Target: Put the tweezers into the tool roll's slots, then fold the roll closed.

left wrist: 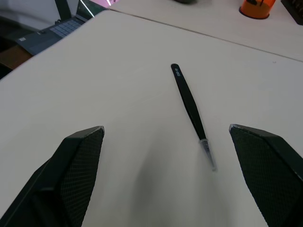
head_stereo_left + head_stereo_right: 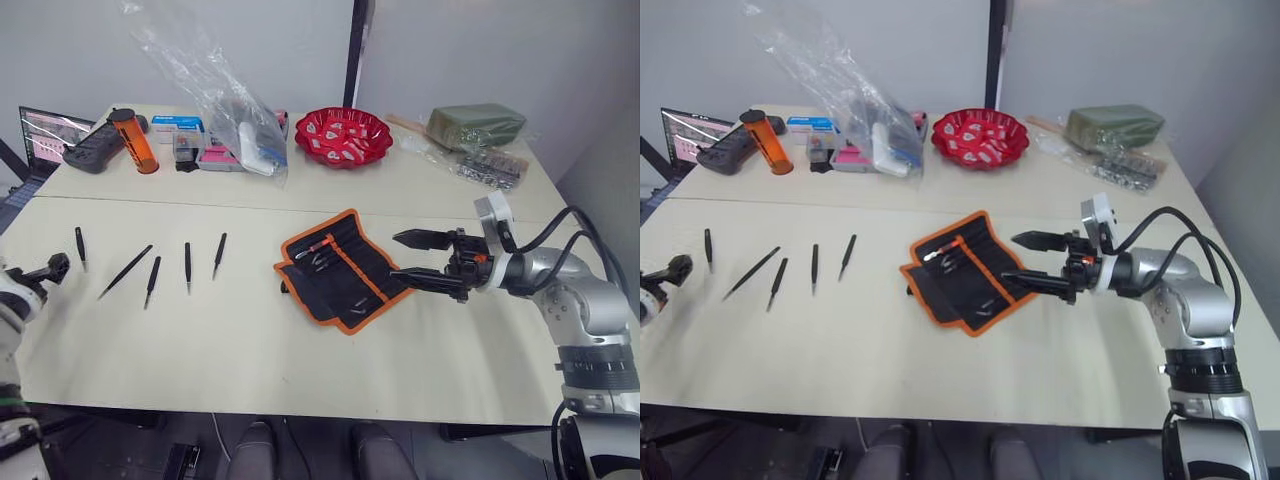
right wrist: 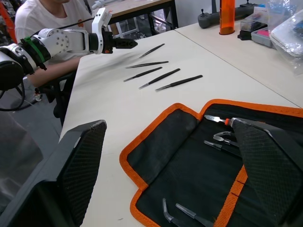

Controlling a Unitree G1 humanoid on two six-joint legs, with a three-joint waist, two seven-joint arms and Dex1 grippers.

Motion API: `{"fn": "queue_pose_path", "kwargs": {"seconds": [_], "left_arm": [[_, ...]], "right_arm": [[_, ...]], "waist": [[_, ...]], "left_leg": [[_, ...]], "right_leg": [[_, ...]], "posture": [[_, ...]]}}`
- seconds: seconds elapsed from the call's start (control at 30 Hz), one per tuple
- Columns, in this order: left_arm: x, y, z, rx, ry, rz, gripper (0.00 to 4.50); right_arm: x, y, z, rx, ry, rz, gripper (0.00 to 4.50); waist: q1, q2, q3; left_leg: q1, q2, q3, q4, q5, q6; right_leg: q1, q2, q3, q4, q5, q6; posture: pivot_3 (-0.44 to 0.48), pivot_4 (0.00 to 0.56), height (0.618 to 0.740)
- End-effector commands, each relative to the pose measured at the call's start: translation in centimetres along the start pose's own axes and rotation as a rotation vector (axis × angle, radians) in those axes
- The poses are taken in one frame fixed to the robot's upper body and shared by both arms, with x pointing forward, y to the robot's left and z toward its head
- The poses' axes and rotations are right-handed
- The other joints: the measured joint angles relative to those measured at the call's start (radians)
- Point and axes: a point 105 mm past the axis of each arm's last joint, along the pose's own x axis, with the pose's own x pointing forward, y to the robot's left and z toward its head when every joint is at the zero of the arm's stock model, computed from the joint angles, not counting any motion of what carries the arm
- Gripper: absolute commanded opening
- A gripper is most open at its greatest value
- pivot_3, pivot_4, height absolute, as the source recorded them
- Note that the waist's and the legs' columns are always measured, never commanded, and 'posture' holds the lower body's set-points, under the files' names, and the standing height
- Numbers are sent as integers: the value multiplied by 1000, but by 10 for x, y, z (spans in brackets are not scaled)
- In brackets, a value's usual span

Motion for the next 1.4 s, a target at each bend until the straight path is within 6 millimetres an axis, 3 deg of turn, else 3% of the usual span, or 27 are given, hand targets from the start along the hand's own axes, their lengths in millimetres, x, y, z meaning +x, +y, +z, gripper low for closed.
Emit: {"fn": "queue_pose_path", "kwargs": {"seconds": [0.03,0.27,0.43,0.73,0.9,1.03,1.13,1.23,1.4], "left_arm": [[10,2,13,27,-40,12,4500],[38,-26,-5,17,11,-6,4500],[46,-35,-14,58,41,18,2978],[46,-27,-15,65,39,81,39],[41,-17,0,87,-10,80,39],[30,-3,27,136,-102,64,39],[23,-6,46,149,-165,5,39],[11,-39,65,222,-220,-198,39],[-22,-110,65,390,-225,-553,39]], "right_arm": [[-2,4,12,-40,-37,-1,4476],[-3,2,13,-52,-41,-15,4476],[-8,3,13,-60,-42,-31,4500],[-14,4,7,-70,-33,-56,4500],[-17,1,4,-97,-12,-73,4500],[-20,-1,3,-97,-10,-86,4500],[-21,-2,2,-109,-4,-88,4500],[-23,-3,2,-124,7,-93,4500],[-23,-4,4,-132,-7,-102,4500]], "waist": [[1,0,0],[5,0,0],[6,0,0],[8,0,0],[6,0,0],[0,0,0],[2,0,0],[6,0,0],[9,0,0]], "left_leg": [[0,0,0,0,0,0],[0,0,0,0,0,0],[-1,-1,-1,1,0,0],[-1,-2,-2,4,0,0],[-1,-2,-2,5,0,0],[-1,-2,-2,5,0,0],[-1,-1,-2,4,0,0],[-1,-2,-2,5,0,0],[-1,-2,-2,5,0,0]], "right_leg": [[0,0,0,0,1,-2],[0,0,0,1,1,-1],[0,0,0,4,2,0],[0,0,0,9,1,1],[0,0,0,10,1,1],[-1,0,0,10,1,1],[-2,0,0,11,1,1],[-1,0,0,11,1,0],[-1,0,0,10,1,0]], "posture": [[0,150,729],[0,150,729],[0,150,729],[0,150,729],[0,150,729],[0,150,729],[0,150,729],[0,150,729],[0,150,729]]}}
